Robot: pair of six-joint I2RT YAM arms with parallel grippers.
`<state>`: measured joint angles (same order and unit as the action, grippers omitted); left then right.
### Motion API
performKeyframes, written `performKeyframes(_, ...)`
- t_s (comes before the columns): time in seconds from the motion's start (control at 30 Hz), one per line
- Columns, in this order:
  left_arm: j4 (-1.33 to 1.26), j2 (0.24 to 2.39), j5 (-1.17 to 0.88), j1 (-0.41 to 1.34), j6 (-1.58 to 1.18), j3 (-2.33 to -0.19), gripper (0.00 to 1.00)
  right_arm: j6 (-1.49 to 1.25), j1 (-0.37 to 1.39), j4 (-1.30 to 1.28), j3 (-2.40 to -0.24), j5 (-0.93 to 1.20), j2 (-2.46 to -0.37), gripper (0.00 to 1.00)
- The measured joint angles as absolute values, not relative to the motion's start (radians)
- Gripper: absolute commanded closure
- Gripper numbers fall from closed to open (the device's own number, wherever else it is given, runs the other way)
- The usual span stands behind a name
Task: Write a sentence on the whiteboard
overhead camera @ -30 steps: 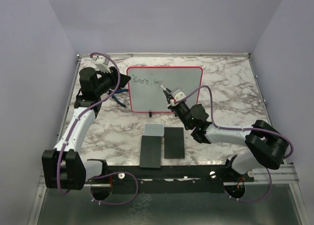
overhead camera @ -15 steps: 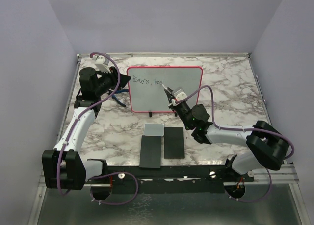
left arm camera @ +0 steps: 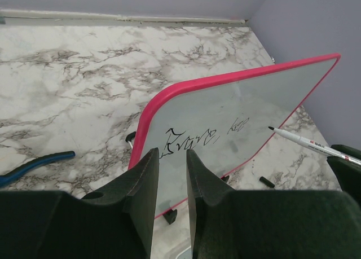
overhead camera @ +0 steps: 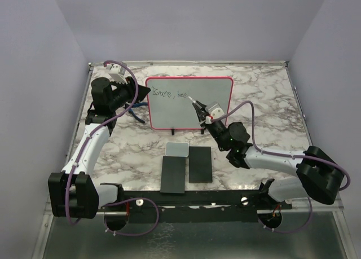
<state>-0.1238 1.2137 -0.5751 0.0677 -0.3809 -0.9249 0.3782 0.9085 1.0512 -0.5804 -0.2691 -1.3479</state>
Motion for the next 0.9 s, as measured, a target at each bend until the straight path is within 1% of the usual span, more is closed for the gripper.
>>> performKeyframes(0.9, -0.124, 1.214, -0.575, 0.068, -0.381, -0.925, 0.73, 0.411, 0.908, 1.069, -0.605, -0.302, -1.412, 0.99)
